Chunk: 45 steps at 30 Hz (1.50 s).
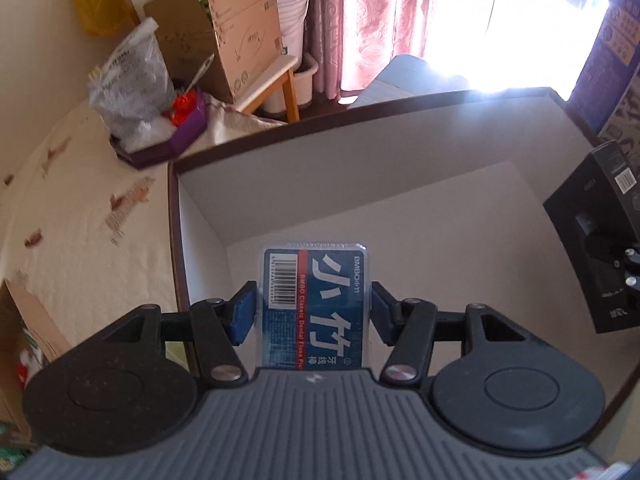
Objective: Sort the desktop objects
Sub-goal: 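Carry both boxes into the brown box and open the left tool, then lower the black box into the brown box and open the right tool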
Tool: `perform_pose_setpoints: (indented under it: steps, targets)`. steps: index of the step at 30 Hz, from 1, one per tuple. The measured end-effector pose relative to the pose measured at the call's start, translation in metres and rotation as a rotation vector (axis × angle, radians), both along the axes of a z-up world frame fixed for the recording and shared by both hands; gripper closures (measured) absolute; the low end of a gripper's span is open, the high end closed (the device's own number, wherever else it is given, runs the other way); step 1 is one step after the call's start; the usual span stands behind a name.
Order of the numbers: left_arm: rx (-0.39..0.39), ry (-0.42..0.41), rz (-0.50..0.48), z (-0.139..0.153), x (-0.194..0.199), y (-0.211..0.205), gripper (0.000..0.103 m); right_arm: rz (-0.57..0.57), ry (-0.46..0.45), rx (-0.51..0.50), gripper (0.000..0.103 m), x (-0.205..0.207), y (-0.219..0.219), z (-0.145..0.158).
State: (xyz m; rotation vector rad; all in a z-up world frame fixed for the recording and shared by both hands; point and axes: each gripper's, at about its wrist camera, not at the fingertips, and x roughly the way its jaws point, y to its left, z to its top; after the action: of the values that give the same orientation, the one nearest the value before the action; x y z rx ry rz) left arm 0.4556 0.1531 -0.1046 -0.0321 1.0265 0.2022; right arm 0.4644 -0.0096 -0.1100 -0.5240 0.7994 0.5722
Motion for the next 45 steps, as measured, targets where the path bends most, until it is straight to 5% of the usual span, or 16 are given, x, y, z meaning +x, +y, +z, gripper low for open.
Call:
perform_pose_setpoints:
  steps: [13, 15, 17, 31, 45]
  targets:
    - [0.077, 0.000, -0.051, -0.010, 0.028, -0.007, 0.050, -0.003, -0.024, -0.016, 0.060, 0.008, 0.000, -0.009]
    - [0.089, -0.009, -0.056, -0.011, 0.028, -0.007, 0.044, 0.002, -0.037, -0.005, 0.052, 0.006, 0.001, -0.005]
    - [0.096, -0.011, -0.050, -0.012, 0.029, -0.006, 0.027, 0.012, -0.046, 0.013, 0.031, 0.003, 0.000, 0.000]
    - [0.086, -0.027, -0.096, -0.001, 0.019, -0.011, 0.018, 0.027, -0.046, 0.095, 0.011, -0.018, -0.007, 0.020]
    - [0.058, -0.103, -0.142, 0.045, -0.034, -0.029, 0.012, -0.010, -0.058, 0.203, 0.002, -0.052, -0.037, 0.058]
